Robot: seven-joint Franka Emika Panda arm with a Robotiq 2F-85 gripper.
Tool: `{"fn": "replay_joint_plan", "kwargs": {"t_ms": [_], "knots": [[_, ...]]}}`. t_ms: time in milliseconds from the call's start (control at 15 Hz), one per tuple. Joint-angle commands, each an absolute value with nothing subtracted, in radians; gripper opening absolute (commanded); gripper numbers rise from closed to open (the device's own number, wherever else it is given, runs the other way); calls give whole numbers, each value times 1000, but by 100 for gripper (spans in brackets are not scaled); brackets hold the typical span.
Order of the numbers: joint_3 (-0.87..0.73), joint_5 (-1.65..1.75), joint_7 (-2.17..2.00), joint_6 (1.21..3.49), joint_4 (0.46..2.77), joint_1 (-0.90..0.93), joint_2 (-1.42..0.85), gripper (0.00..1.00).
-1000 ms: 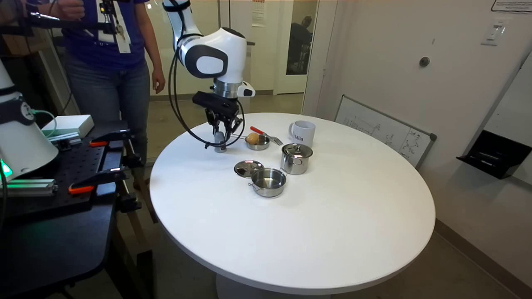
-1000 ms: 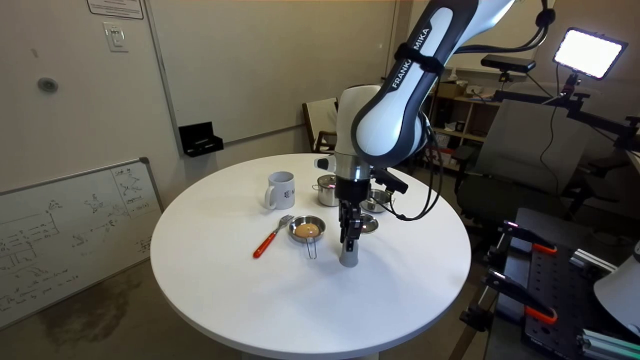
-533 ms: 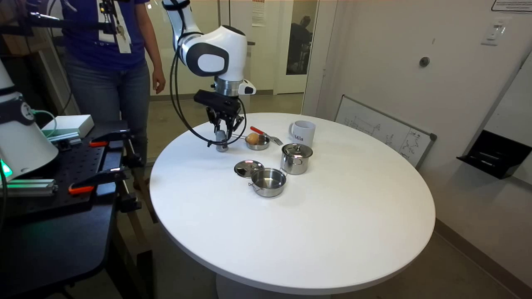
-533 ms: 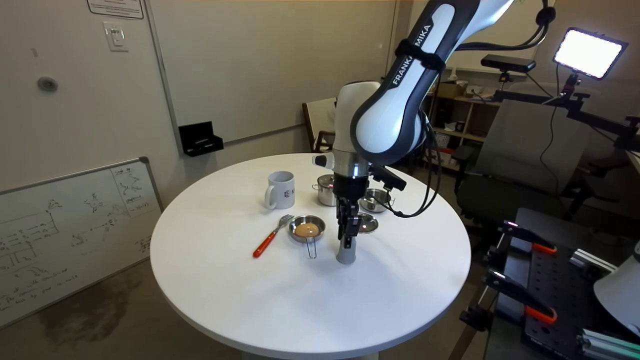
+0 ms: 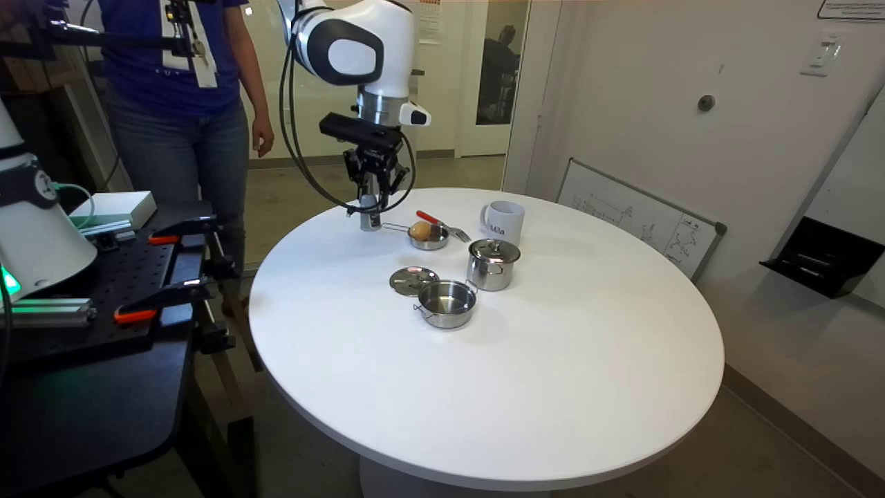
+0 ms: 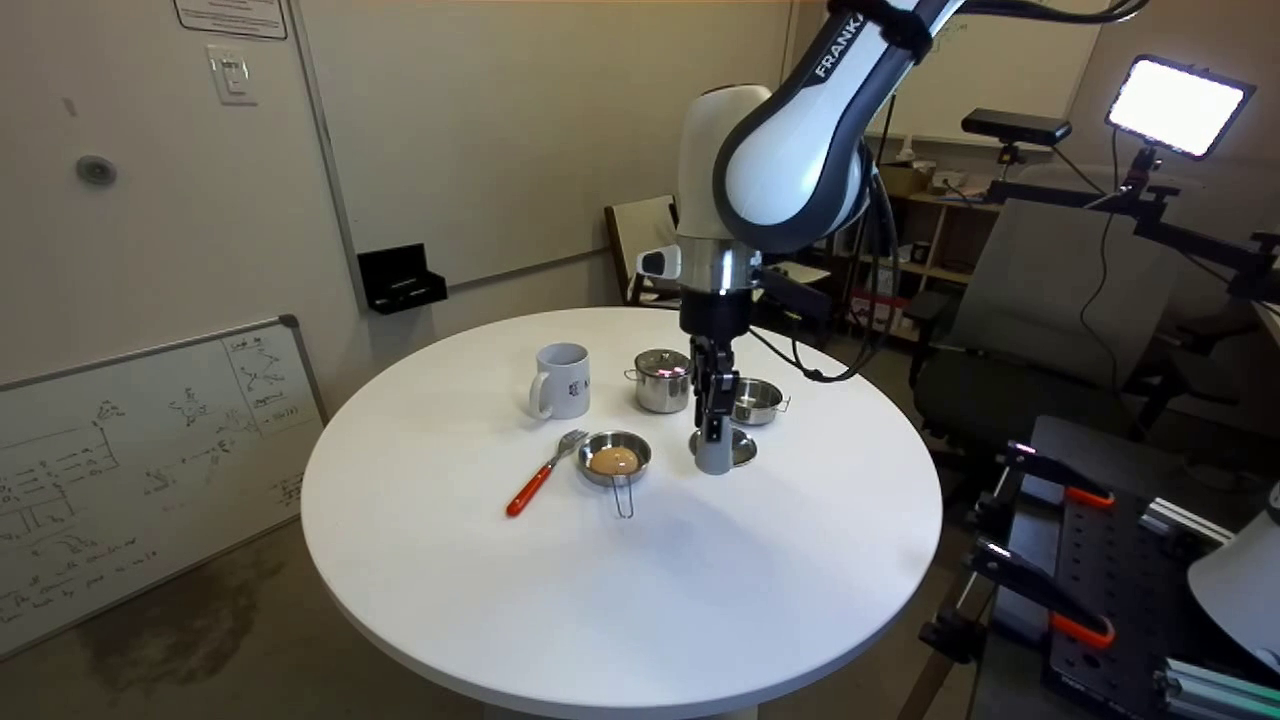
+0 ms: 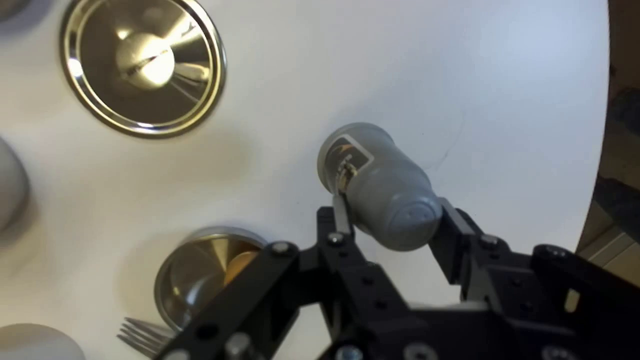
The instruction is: Pick the salt shaker and put it in the uncovered pot
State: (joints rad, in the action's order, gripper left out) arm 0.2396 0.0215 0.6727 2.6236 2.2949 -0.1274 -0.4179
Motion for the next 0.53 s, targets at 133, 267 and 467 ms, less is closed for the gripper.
{"fn": "replay_joint_plan", "kwargs": {"t_ms": [133,267,467], "knots": [[128,41,641,2565,2362,-133,-279,16],[95,28,650,2559,2371,-144,-250,16],[86,17,671,2575,2345,-139,-283,41]]}}
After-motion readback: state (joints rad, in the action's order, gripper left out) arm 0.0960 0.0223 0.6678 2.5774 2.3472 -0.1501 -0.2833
